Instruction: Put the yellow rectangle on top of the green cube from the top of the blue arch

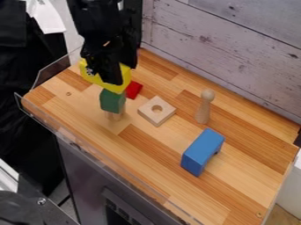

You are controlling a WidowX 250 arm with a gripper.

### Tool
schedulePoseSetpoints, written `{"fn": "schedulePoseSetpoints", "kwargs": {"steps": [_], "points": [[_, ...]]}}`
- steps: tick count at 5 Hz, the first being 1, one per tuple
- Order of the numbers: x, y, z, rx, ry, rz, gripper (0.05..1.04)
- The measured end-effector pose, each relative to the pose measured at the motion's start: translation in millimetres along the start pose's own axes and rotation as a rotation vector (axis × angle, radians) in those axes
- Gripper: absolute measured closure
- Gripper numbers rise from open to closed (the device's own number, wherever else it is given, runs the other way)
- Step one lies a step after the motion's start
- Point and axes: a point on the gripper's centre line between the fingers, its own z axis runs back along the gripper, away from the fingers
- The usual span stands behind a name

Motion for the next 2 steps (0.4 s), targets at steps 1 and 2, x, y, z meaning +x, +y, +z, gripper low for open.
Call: {"fn": "schedulePoseSetpoints", "kwargs": {"steps": [1, 2], "points": [[-0.2, -0.7, -1.1, -0.001, 0.004, 0.013, 0.573], [-0.7, -1.6, -7.4, 0.017, 0.016, 0.025, 0.573]]}}
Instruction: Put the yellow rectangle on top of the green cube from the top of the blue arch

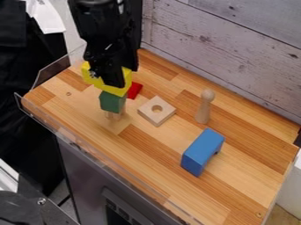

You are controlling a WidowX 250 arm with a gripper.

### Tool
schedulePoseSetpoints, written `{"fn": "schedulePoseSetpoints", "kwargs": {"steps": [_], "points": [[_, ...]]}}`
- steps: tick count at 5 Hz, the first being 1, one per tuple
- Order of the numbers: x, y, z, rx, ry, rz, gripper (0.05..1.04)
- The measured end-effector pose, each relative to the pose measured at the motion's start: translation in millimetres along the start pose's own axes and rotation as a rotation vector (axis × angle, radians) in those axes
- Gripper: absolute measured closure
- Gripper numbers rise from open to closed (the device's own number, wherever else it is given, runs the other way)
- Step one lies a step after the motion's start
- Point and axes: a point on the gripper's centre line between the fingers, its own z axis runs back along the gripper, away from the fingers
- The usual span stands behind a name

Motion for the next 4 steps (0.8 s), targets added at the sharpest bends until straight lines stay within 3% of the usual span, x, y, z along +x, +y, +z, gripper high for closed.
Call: {"fn": "schedulePoseSetpoints", "kwargs": {"steps": [2, 4], "points": [[-2.5, -3.3, -10.2, 0.012, 0.029, 0.018, 0.573], [1.1, -3.9, -12.6, 0.015, 0.044, 0.011, 0.440]]}}
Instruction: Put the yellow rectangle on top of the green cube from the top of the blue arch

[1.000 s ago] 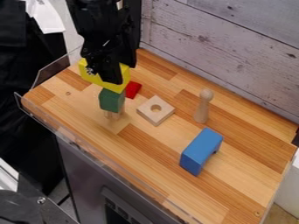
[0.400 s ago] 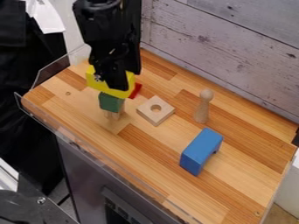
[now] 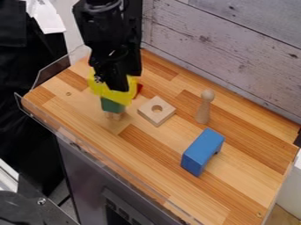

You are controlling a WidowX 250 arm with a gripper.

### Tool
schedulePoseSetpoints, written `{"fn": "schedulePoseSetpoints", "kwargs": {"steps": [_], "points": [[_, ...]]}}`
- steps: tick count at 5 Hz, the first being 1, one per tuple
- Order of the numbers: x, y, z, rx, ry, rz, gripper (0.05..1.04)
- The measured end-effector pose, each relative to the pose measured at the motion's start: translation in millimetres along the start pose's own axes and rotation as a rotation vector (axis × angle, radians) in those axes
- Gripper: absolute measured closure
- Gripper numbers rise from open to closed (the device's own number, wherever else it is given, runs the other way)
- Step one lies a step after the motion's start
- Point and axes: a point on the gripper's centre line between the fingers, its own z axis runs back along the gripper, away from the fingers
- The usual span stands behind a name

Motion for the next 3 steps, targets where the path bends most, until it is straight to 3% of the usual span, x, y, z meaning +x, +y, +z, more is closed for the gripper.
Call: {"fn": "schedulePoseSetpoints", "kwargs": {"steps": [1, 3], "points": [[0.3, 0.9, 0.2, 0.005, 0.002, -0.007, 0.140], [1.0, 0.1, 4.8, 0.019, -0.011, -0.041, 0.085]]}}
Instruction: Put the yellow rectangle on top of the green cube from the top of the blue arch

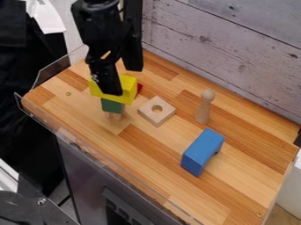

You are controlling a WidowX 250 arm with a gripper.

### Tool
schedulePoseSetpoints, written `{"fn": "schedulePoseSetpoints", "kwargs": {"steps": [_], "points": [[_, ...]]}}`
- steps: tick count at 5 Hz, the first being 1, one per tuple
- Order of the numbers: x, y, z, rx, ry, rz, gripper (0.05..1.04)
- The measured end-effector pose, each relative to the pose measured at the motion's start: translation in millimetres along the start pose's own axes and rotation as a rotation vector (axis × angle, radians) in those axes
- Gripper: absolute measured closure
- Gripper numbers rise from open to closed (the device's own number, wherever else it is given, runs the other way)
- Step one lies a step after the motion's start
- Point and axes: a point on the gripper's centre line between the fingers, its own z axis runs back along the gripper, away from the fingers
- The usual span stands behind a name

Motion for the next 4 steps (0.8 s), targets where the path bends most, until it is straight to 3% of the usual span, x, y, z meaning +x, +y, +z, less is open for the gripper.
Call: {"fn": "schedulePoseSetpoints", "kwargs": {"steps": [1, 2, 3, 4], "points": [[-6, 0, 12, -0.005, -0.042, -0.078, 0.085], [-28, 6, 22, 0.014, -0.102, -0.303, 0.085], [-53, 19, 26, 0.069, -0.147, -0.564, 0.085], [-69, 46, 25, 0.138, -0.156, -0.817, 0.085]]}}
